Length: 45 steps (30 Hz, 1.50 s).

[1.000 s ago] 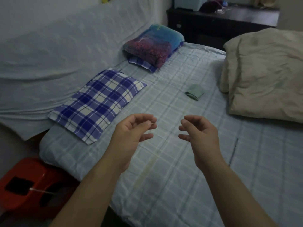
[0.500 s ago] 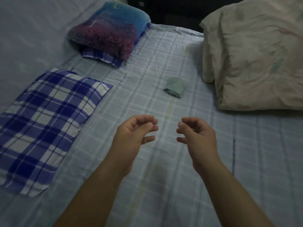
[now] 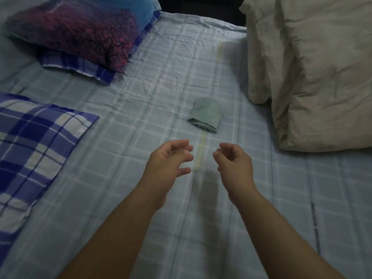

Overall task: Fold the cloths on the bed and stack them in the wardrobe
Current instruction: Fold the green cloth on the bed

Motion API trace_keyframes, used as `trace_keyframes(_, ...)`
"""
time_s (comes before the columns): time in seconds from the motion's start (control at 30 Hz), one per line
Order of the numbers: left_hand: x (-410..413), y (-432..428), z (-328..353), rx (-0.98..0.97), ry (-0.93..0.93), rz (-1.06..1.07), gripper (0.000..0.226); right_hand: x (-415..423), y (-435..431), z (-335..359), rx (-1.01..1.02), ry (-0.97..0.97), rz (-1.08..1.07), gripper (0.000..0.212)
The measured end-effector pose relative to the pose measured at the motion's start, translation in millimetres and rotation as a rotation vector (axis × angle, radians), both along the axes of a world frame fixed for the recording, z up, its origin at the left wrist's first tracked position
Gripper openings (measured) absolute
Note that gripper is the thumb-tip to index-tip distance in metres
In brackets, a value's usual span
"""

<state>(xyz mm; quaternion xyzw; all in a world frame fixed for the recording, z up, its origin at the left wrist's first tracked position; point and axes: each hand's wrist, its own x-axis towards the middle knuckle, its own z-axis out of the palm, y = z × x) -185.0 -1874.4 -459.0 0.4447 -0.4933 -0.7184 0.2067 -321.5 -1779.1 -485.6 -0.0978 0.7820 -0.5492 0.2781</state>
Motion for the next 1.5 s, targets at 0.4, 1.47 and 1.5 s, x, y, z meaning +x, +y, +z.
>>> trace_keyframes(0.4,-114,-76,-87,-0.174,-0.198,-0.271,0.045,-90,-92,-84,0.606,0.506,0.623,0.064)
trace_keyframes(1.47,37,109,136,-0.809,-0.345,-0.34,0.026,66,148,184,0.234,0.824,0.405,0.017)
trace_keyframes(1.5,46,120,148,-0.798,-0.336,-0.356,0.027,77,159,197,0.23,0.806,0.393,0.018)
